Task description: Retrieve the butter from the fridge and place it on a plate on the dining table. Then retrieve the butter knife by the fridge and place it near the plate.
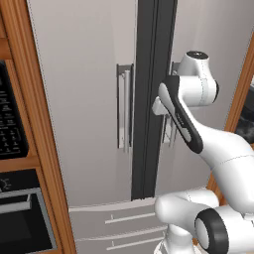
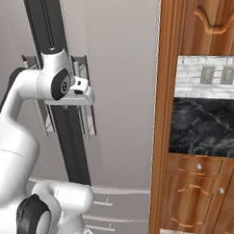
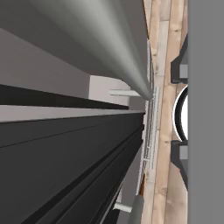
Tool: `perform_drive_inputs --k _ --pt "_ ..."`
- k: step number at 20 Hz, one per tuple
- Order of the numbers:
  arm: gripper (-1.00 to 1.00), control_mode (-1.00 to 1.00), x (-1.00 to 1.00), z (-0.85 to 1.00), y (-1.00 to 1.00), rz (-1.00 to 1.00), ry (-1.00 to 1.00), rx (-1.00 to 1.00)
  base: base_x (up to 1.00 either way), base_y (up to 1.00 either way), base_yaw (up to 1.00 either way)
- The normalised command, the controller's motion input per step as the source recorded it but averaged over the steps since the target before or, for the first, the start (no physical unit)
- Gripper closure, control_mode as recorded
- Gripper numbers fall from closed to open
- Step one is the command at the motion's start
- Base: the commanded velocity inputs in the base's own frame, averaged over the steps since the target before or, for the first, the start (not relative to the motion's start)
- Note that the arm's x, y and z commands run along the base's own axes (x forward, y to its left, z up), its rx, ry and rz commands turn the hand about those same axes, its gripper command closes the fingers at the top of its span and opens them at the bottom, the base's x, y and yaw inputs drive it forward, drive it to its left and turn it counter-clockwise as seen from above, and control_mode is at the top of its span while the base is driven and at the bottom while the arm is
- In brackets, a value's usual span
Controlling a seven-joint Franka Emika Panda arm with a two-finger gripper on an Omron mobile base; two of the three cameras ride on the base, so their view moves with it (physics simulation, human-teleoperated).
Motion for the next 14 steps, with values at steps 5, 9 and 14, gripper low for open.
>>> perform_drive_inputs --k 5,9,14 --pt "-1.00 1.00 0.00 0.00 0.00 0.00 0.00 0.00 0.00 0.00 0.00" --pt "-1.00 1.00 0.00 0.00 0.00 0.00 0.00 0.00 0.00 0.00 0.00" --pt "-1.00 1.00 0.00 0.00 0.00 0.00 0.00 0.00 -0.03 0.01 0.00"
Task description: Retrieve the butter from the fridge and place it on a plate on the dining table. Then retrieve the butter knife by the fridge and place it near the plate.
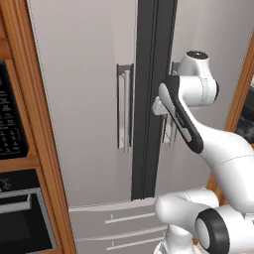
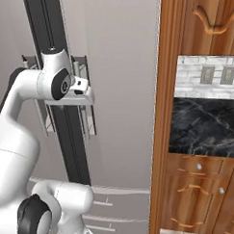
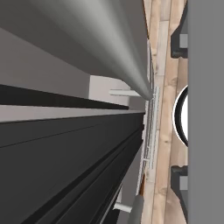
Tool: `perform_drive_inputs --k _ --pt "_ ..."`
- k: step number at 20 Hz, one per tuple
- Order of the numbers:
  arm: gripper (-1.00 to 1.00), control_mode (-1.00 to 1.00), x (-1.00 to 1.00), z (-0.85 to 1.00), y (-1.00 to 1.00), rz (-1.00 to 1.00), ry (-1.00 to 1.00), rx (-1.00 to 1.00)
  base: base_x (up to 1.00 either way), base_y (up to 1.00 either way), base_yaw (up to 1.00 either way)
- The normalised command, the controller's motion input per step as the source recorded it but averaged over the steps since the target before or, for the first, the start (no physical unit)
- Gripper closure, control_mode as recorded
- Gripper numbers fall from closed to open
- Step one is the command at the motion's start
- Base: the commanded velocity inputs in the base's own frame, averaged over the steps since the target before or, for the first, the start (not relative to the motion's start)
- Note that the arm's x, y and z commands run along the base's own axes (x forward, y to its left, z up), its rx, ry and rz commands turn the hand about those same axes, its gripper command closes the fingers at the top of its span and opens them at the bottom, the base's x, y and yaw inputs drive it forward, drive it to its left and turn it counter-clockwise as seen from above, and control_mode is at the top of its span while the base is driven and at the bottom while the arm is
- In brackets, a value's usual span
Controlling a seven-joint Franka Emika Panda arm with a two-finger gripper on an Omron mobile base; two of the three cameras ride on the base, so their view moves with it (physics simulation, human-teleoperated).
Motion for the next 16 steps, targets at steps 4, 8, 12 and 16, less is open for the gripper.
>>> perform_drive_inputs --k 4,8,12,16 --pt "-1.00 1.00 0.00 0.00 0.00 0.00 0.00 0.00 -0.45 0.00 0.00" --pt "-1.00 1.00 0.00 0.00 0.00 0.00 0.00 0.00 -0.57 0.00 0.00" --pt "-1.00 1.00 0.00 0.00 0.00 0.00 0.00 0.00 -0.36 0.01 0.00" --pt "-1.00 1.00 0.00 0.00 0.00 0.00 0.00 0.00 -0.03 0.01 0.00"
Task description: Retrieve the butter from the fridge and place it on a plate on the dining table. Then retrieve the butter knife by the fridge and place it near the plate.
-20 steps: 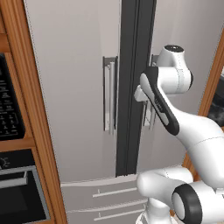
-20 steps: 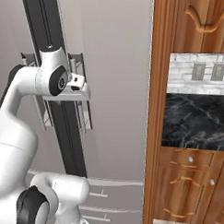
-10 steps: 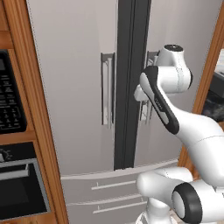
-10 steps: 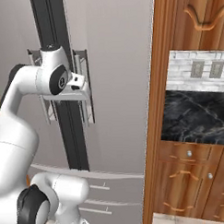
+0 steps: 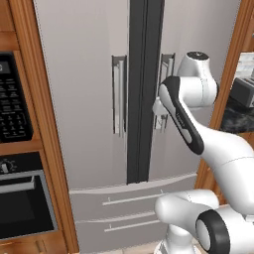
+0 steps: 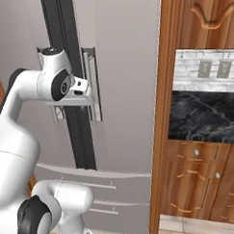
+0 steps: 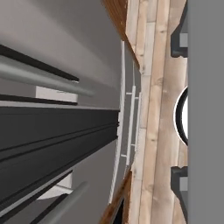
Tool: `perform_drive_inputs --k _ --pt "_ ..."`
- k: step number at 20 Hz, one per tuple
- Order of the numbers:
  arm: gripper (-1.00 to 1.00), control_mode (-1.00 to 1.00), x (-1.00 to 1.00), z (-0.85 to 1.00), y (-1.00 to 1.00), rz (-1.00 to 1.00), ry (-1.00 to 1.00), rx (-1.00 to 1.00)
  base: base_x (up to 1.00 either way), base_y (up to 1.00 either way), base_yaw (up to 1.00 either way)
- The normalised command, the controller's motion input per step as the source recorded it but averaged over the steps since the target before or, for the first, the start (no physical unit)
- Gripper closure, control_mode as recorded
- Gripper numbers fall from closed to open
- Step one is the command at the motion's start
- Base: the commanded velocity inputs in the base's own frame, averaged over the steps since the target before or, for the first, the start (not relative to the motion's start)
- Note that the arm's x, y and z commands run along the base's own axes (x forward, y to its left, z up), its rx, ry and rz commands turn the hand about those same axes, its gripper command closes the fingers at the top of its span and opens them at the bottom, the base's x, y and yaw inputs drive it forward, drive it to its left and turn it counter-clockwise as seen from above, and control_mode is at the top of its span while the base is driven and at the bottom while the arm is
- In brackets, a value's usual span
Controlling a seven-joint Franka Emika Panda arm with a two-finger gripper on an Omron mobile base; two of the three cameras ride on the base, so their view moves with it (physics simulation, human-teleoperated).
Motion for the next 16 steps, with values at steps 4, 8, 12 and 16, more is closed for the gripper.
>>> perform_drive_inputs --k 4,8,12,16 --pt "-1.00 -1.00 0.05 0.00 -0.16 0.00 -0.02 0.00 0.00 0.00 0.00" --pt "-1.00 -1.00 0.23 -0.02 -0.22 -0.02 0.00 0.00 0.00 0.00 0.00" --pt "-1.00 -1.00 0.38 0.00 -0.01 0.00 -0.23 -0.12 0.00 0.00 0.00" --pt "-1.00 -1.00 0.31 0.04 -0.05 0.00 -0.22 0.00 0.00 0.00 0.00"
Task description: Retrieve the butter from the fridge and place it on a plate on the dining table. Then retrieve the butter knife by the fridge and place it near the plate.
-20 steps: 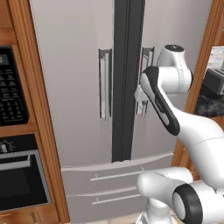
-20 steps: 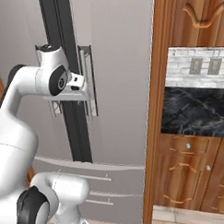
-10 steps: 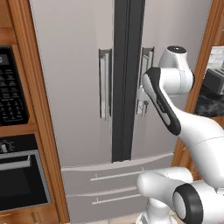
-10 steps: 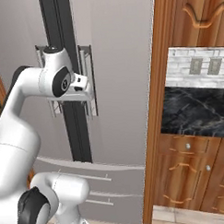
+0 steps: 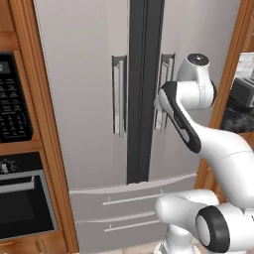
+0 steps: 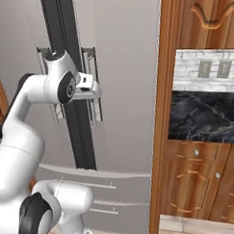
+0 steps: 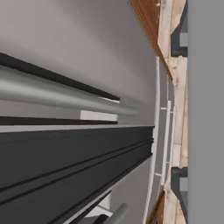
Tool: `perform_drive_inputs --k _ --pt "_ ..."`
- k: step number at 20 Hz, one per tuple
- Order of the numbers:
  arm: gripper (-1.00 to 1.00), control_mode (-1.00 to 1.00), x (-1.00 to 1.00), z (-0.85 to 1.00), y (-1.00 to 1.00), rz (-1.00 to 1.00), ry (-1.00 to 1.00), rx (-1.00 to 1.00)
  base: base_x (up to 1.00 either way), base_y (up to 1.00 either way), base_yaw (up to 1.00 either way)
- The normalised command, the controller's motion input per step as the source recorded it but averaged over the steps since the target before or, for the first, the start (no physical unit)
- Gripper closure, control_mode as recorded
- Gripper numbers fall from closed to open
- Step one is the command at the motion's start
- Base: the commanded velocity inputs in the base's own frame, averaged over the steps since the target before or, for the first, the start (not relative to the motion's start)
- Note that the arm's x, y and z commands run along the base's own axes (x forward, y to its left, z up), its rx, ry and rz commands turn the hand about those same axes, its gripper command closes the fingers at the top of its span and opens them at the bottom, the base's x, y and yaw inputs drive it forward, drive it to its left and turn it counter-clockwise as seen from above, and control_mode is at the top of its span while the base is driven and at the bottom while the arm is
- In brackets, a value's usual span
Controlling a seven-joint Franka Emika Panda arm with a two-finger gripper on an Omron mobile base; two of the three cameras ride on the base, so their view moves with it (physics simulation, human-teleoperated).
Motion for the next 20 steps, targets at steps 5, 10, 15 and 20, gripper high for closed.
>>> perform_drive_inputs --k 5,10,15,20 --pt "-1.00 -1.00 0.37 0.00 -0.27 0.00 -0.03 0.09 0.00 0.00 0.00" --pt "-1.00 -1.00 0.28 0.01 0.02 0.00 -0.08 0.00 0.00 0.00 0.00" --pt "-1.00 -1.00 0.48 0.00 0.09 0.00 0.00 0.00 0.00 0.00 0.00" --pt "-1.00 -1.00 0.49 -0.01 0.13 -0.02 0.00 0.00 0.00 0.00 0.00"
